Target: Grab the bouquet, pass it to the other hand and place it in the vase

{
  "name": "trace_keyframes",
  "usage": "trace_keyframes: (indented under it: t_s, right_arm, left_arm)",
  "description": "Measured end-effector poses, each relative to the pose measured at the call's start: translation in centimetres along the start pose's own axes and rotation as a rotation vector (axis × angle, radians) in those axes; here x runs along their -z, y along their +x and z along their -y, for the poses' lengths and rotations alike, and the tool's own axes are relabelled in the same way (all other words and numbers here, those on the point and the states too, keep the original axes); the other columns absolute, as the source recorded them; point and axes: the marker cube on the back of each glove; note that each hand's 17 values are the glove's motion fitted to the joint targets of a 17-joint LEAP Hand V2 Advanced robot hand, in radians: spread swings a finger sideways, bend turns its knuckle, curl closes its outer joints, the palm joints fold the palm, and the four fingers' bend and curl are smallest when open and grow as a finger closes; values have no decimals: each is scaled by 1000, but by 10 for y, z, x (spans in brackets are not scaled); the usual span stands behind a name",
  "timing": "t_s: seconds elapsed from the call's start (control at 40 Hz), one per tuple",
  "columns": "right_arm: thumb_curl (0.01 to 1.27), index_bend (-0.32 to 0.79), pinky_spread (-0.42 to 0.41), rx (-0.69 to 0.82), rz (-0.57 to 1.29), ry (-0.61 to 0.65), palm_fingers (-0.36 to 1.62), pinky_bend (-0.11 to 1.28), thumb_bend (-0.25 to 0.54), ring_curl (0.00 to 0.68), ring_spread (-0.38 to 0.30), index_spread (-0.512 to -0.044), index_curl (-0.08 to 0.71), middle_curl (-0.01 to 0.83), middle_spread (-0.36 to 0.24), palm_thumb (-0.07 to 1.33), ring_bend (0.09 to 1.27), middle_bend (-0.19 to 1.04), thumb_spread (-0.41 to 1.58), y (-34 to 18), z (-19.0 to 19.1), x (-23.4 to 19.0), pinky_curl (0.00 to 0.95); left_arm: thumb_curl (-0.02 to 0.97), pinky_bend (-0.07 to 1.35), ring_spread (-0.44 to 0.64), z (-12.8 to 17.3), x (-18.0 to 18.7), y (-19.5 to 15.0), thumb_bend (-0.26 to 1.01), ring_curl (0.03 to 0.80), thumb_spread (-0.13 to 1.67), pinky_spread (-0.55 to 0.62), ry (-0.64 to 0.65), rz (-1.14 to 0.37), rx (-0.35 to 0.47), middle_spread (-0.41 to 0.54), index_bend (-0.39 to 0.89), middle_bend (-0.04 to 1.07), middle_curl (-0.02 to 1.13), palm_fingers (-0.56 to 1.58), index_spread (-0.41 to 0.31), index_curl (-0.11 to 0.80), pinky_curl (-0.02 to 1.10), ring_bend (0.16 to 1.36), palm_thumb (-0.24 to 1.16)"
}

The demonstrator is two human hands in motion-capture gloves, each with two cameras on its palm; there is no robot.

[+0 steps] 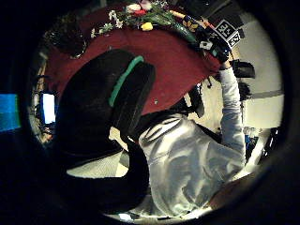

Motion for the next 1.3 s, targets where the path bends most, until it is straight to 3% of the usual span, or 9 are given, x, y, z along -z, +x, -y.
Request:
trace_keyframes:
  t_s: [0.2, 0.325, 0.55, 0.599, 0.849, 0.974, 0.999, 1.099, 1.299]
  right_arm:
    - [347, 116, 2, -16, -51, 169, 588, 618, -14, 373, -112, -197, 140, 403, -61, 604, 633, 342, 1066, -10, -21, 15, 334]
    - [354, 147, 10, -68, -76, 69, 544, 565, -17, 361, -104, -203, 172, 406, -56, 624, 564, 331, 1057, -7, -28, 14, 328]
    - [349, 227, 3, 90, -8, 122, 648, 473, -15, 341, -112, -238, 258, 392, -66, 652, 473, 232, 1044, -25, -25, 18, 308]
    - [361, 344, 2, 85, -9, 95, 731, 436, 15, 330, -118, -238, 302, 383, -74, 719, 428, 190, 1049, -27, -26, 18, 299]
    - [394, 521, 15, -5, -51, -5, 797, 343, 88, 324, -115, -237, 418, 370, -90, 931, 291, 156, 1097, -19, -2, -8, 301]
    - [405, 338, -93, -12, -70, 43, 1128, 417, 112, 323, -161, -235, 391, 395, -124, 994, 344, 248, 1142, -19, -3, -2, 309]
    - [407, 373, -65, -8, -64, 44, 1015, 370, 110, 317, -148, -235, 412, 390, -118, 999, 312, 217, 1144, -20, -4, -1, 300]
    - [396, 144, -228, 11, -25, 41, 1411, 493, 101, 392, -222, -236, 387, 454, -179, 997, 494, 385, 1180, -20, -2, 1, 357]
    - [379, 84, -262, 23, 72, 195, 1406, 643, 80, 485, -227, -233, 335, 540, -197, 1002, 746, 583, 1215, -20, -6, 16, 431]
  left_arm:
    - [230, 187, 254, 2, -6, -3, -15, 252, 1192, 382, -17, -6, -8, 119, 162, 193, 349, 372, -53, 319, 284, 479, 114]
    - [232, 186, 249, 5, -12, -7, -16, 256, 1195, 375, -28, -7, 1, 116, 161, 191, 354, 371, -54, 323, 288, 476, 114]
    - [236, 185, 248, 9, -17, -13, -16, 264, 1198, 372, -47, -21, 10, 114, 162, 189, 360, 370, -54, 332, 293, 478, 113]
    - [239, 189, 247, 12, -20, -17, -14, 266, 1198, 372, -66, -22, 15, 114, 159, 187, 360, 373, -54, 333, 293, 478, 118]
    - [244, 193, 245, 13, -22, -33, -15, 269, 1203, 363, -88, -48, 44, 114, 158, 186, 363, 372, -55, 337, 301, 467, 121]
    - [245, 192, 241, 11, -22, -33, -15, 271, 1207, 361, -84, -42, 48, 114, 158, 186, 364, 372, -55, 338, 303, 465, 123]
    - [246, 191, 244, 11, -22, -33, -16, 271, 1207, 361, -84, -40, 48, 114, 158, 186, 364, 372, -55, 338, 304, 465, 122]
    - [245, 191, 239, 9, -19, -32, -14, 273, 1208, 360, -84, -37, 45, 110, 160, 185, 364, 373, -55, 340, 305, 464, 128]
    - [247, 190, 237, 8, -13, -30, -13, 275, 1215, 357, -94, -37, 37, 107, 159, 185, 365, 372, -55, 342, 307, 462, 139]
